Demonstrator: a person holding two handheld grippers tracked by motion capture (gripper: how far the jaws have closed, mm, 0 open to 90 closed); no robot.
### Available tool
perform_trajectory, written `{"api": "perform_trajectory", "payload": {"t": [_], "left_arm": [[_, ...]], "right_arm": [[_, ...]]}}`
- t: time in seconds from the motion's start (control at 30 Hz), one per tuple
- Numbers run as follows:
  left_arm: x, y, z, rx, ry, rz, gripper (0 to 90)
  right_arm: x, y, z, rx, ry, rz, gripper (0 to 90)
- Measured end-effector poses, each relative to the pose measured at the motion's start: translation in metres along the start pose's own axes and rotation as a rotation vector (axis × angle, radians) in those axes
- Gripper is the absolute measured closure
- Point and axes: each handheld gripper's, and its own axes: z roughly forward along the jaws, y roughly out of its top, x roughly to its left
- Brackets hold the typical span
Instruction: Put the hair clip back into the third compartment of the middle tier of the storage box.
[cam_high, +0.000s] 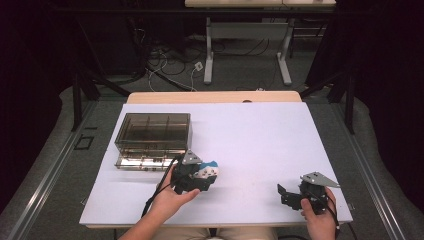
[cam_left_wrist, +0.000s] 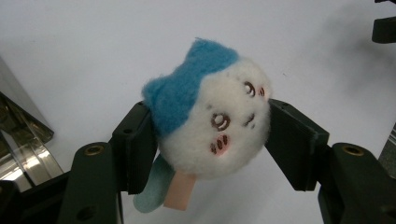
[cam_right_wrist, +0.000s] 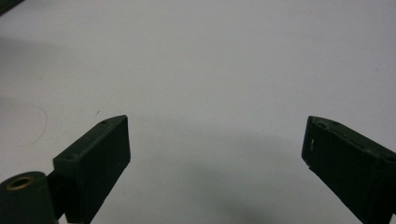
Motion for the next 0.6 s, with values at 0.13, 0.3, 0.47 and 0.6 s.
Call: {"api": "perform_trajectory", "payload": {"t": [0.13, 0.3, 0.47, 0.6], "left_arm": [[0.003, 0.002, -0.006, -0.009, 0.002, -0.01, 38.0], [0.008, 0.004, -0.013, -0.013, 0.007, -0.025, 38.0], [0.012, 0.004, -0.019, -0.022, 0.014, -0.033, 38.0], [0.016, 0.005, -0.023, -0.04, 0.026, -0.033, 38.0]], "right_arm": [[0.0, 0.0, 0.0, -0.001, 0.001, 0.003, 7.5], [-0.001, 0.0, -0.001, 0.002, -0.002, 0.0, 7.6], [-0.001, 0.0, -0.001, 0.001, -0.002, -0.001, 7.6], [-0.001, 0.0, -0.001, 0.0, -0.003, -0.001, 7.6]]}}
